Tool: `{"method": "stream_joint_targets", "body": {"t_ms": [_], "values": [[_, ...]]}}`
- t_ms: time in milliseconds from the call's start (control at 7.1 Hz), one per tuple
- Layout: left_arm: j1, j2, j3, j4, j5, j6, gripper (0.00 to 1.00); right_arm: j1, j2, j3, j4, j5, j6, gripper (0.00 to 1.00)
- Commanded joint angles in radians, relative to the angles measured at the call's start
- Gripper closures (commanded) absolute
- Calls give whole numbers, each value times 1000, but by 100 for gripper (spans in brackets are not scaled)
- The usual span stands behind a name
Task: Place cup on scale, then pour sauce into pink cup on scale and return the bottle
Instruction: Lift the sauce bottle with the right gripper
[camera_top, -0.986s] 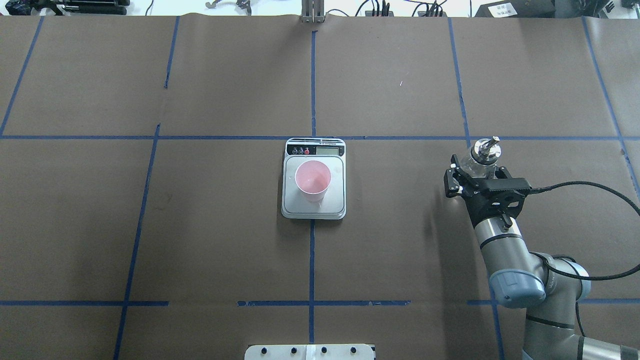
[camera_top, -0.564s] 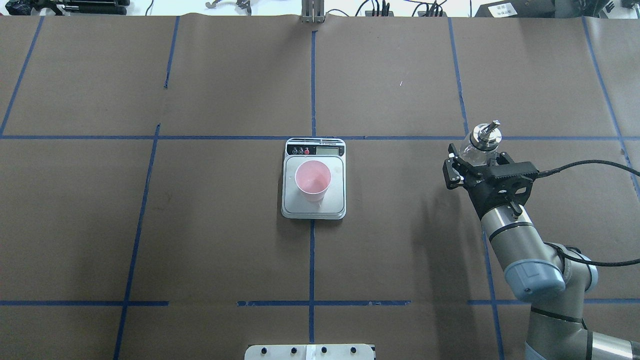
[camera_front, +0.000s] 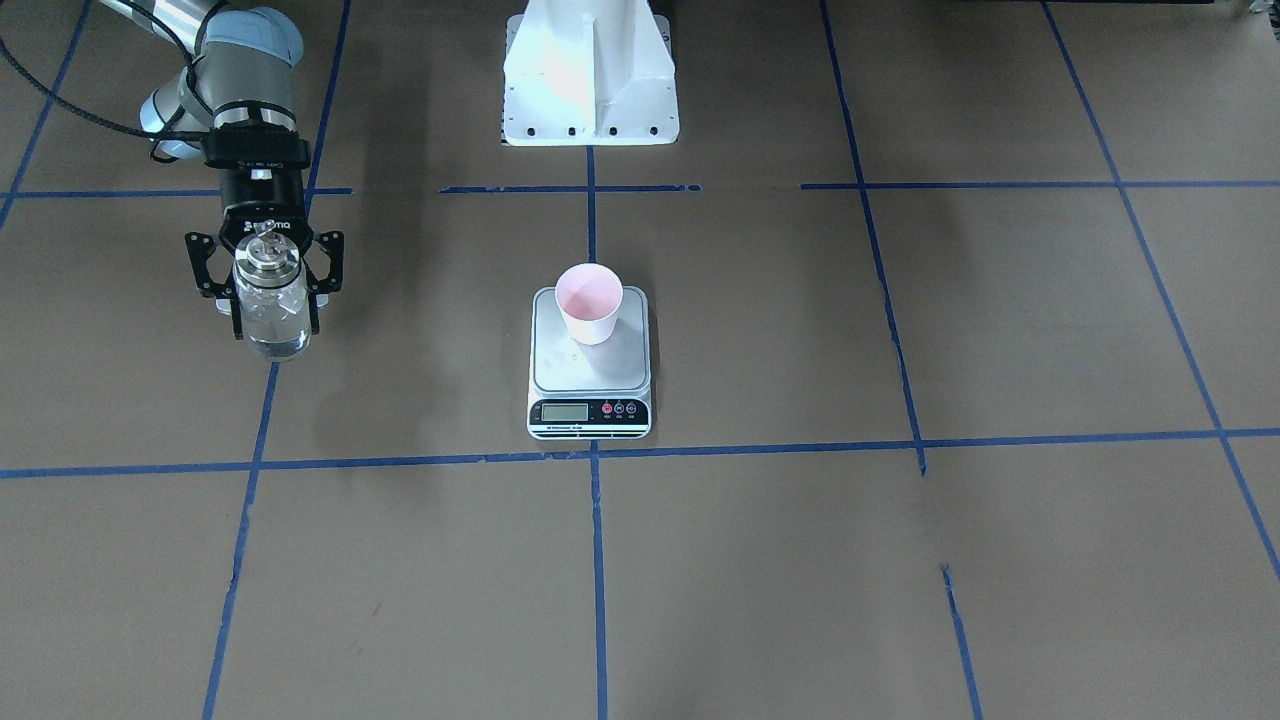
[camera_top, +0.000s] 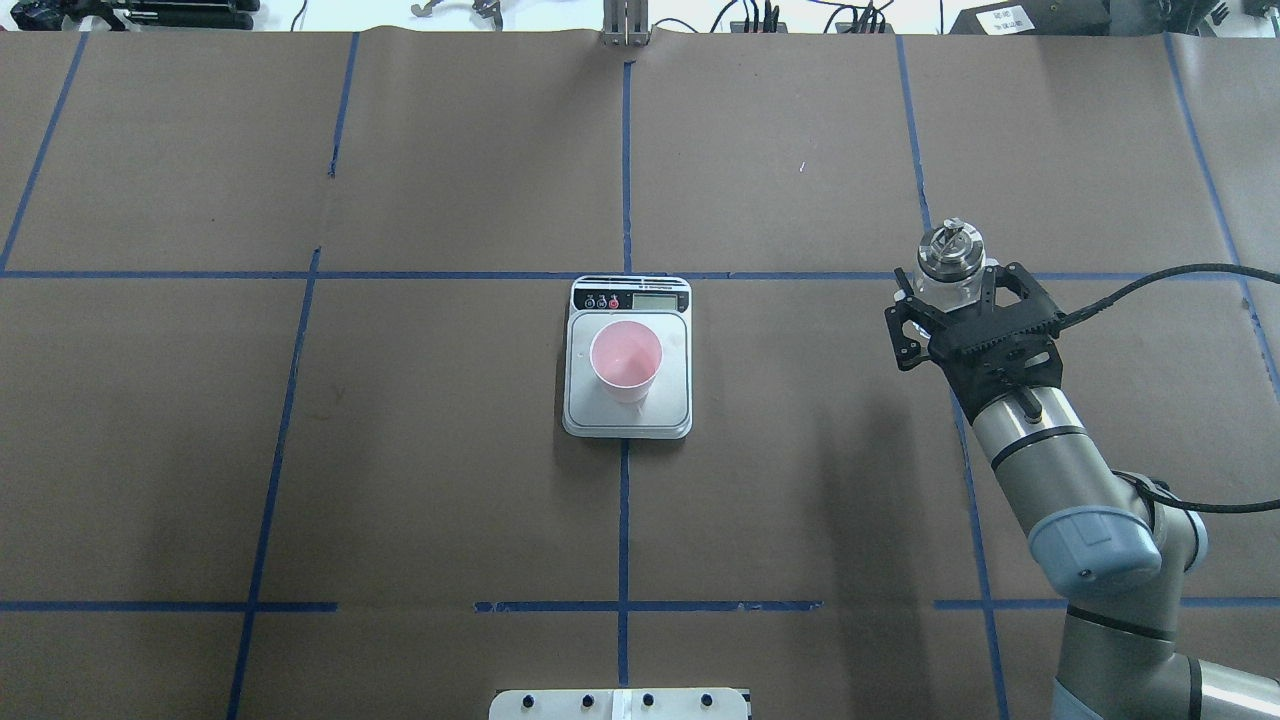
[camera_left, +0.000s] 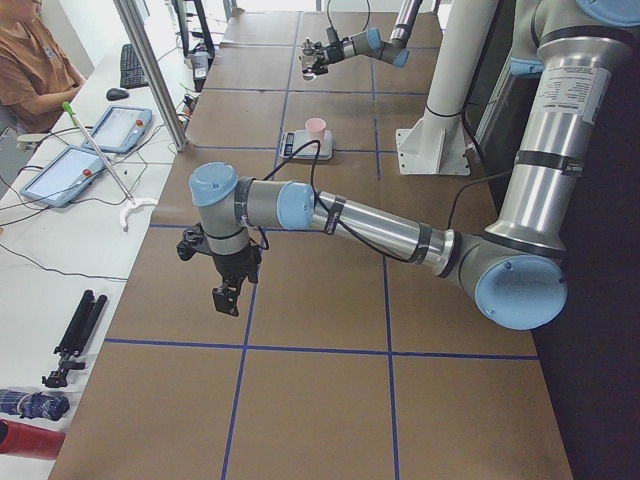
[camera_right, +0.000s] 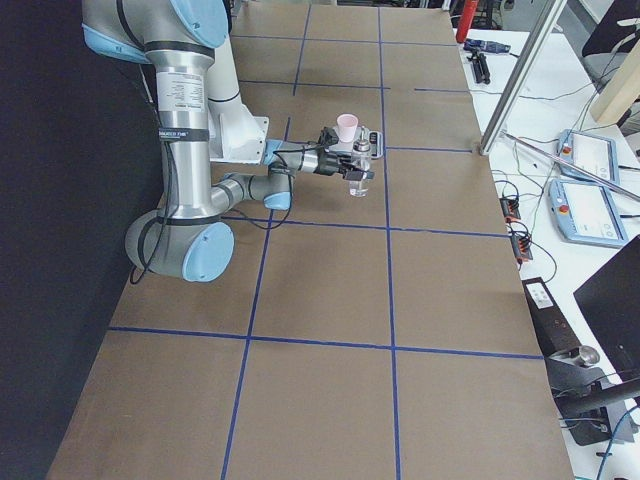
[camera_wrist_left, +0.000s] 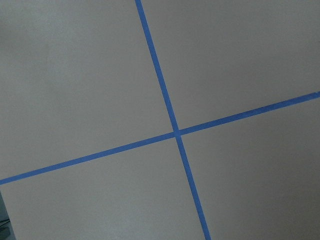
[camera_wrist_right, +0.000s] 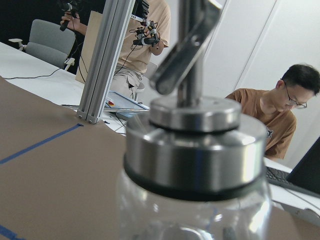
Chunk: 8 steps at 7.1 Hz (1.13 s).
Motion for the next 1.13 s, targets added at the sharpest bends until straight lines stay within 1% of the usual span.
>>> {"method": "stream_joint_targets", "body": {"t_ms": [0, 141, 282, 423, 564, 705, 845, 986], "values": [[0, 2, -1, 0, 0, 0, 0, 0, 29, 74, 0, -13, -181, 100], [0, 0, -1, 0, 0, 0, 0, -1, 78, 78, -14, -19, -183, 100], [0, 0, -1, 0, 0, 0, 0, -1, 98, 71, -63, -46, -208, 100], [0, 0, -2, 0, 0, 0, 0, -3, 105, 72, -144, -80, -286, 100], [0, 0, -1, 0, 0, 2, 0, -6, 130, 63, -185, -132, -360, 100], [0, 0, -1, 0, 0, 2, 0, -8, 193, 36, -250, -187, -386, 100], [0, 0, -1, 0, 0, 2, 0, -8, 215, 34, -335, -220, -388, 100], [0, 0, 1, 0, 2, 3, 0, -18, 221, 32, -382, -232, -388, 100]]}}
